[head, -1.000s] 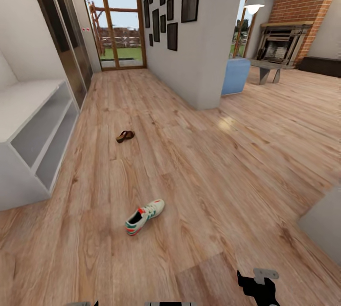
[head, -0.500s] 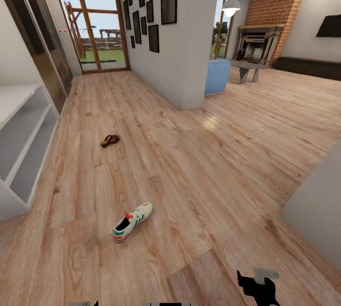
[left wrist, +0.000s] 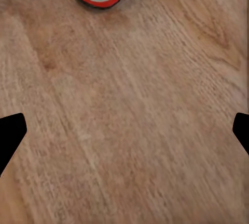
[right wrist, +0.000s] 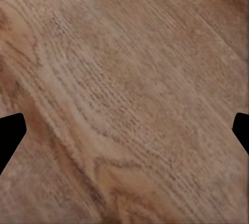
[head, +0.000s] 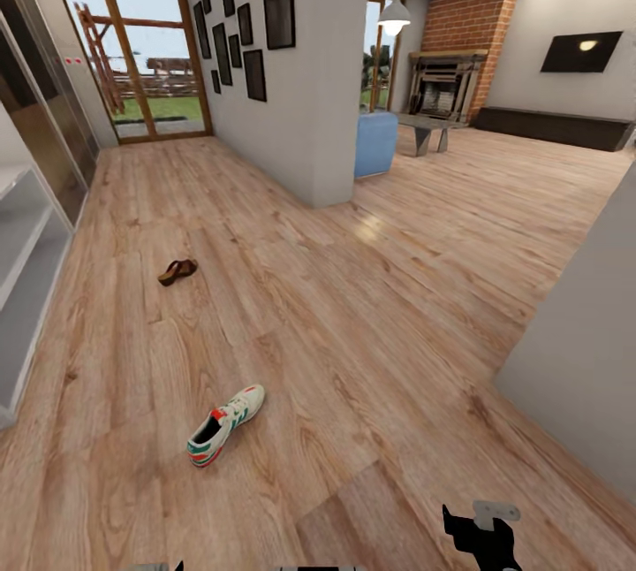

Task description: Pick up the two gym shoes and the two sandals from the corridor floor and place them onto the hallstand (shoe rack) in the corridor, making sure they are on the rack and not on the floor. Arrange them so the two gym shoes are next to each other and the two sandals are next to each other.

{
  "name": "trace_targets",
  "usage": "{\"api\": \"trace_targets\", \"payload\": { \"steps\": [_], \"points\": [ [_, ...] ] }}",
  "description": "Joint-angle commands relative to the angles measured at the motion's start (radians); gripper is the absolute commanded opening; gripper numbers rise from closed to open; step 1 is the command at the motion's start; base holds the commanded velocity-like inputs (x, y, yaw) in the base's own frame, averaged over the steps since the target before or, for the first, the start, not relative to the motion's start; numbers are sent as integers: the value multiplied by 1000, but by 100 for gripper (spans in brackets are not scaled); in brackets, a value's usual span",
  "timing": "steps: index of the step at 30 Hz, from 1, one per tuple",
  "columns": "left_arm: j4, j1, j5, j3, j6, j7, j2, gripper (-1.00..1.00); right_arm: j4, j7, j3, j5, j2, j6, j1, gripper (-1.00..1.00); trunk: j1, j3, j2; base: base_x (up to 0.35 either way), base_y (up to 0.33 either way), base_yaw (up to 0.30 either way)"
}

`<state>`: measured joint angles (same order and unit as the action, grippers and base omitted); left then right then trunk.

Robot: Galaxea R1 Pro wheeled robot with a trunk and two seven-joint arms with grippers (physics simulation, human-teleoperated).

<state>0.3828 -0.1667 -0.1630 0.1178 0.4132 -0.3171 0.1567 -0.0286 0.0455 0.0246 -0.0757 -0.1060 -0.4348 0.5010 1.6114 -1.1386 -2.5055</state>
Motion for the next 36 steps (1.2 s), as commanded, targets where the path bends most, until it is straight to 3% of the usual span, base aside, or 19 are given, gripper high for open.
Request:
{"api": "trace_targets", "payload": {
  "steps": [1,13,36],
  "points": [
    [-1,0,-9,3,-1,-10,0,100,1,-3,1,-7,0,-4,1,100,0,-1,0,54,86,-54],
    [-1,0,-9,3,-1,-10,0,100,1,-3,1,-7,0,-4,1,100,0,0,0,105,177,-13],
    [-1,0,-9,3,-1,-10,0,100,1,-3,1,-7,0,-4,1,100,0,0,0,74,83,-33]
  ]
}}
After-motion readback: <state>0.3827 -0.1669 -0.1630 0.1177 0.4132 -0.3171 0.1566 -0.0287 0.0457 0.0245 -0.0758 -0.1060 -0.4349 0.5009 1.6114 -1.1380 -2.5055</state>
